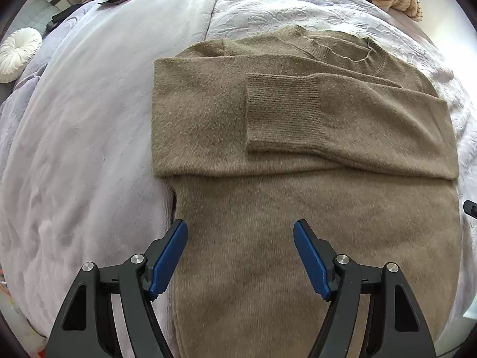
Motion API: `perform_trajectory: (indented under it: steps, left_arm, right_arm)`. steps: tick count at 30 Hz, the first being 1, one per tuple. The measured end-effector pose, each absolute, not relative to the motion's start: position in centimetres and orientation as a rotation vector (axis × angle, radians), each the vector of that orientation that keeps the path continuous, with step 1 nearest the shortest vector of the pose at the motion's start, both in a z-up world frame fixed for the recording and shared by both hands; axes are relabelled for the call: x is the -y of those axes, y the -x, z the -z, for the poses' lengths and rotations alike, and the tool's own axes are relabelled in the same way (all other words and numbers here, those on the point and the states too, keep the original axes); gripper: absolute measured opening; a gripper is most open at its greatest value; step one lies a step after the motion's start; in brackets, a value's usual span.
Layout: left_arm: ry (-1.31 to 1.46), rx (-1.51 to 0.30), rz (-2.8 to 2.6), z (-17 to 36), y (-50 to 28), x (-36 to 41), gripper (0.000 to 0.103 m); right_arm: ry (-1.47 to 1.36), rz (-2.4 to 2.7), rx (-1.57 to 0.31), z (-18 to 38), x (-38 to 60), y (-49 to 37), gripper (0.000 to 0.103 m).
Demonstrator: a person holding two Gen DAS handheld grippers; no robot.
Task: Fold small clothes
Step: 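Release the fold and raise both tools above the sweater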
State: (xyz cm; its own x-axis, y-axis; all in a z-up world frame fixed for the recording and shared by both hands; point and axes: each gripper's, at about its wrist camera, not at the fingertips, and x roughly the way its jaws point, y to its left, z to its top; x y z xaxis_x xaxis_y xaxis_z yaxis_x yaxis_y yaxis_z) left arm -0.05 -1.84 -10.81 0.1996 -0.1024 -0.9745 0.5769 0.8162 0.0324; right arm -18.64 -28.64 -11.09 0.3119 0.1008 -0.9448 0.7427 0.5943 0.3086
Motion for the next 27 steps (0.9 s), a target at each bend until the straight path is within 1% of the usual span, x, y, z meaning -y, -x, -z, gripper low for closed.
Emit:
perform_trajectory:
  steps: [9,18,20,21,22,23,24,27]
  left_arm:
    - [-0.418,-1.311,0.507,8.0,1.9,0.6,0.075]
    - [-0.438,-1.346,0.532,8.3,1.4,1.2,0.075]
    - [-0.437,-1.351,0.532,8.3,1.7,0.8,0.075]
    - [-0.439,-1.350,0.531,8.2,1.8,0.7,0.076]
    - [-0.442,-1.349,0.529,8.1,1.9,0.6,0.089]
    - [-0.441,-1.344,0.526,8.1,1.9,0.5,0.100]
    - [-0.441,-1.329,0.521,7.8,2.1,0.4,0.101]
    - [-0.464,-1.308,0.523,7.3,2.5,0.3,0.101]
  right_arm:
    - [-0.863,0.486,-1.197,9.2,26.5,18.7,0.015]
    - [-0.779,0.473,-1.220,7.3,24.2,17.5,0.016]
    - [-0.765,0.468,-1.218,6.9,23.7,17.3,0.022]
    - [-0.760,0.467,-1.218,6.7,23.6,17.2,0.034]
    - [-0.752,0.467,-1.217,6.6,23.4,17.1,0.051]
    - [-0.738,0.468,-1.214,6.3,23.2,17.0,0.058]
    - [-0.726,0.466,-1.214,6.1,23.0,16.8,0.060]
    - [-0.696,0.459,-1.224,5.6,22.4,16.4,0.060]
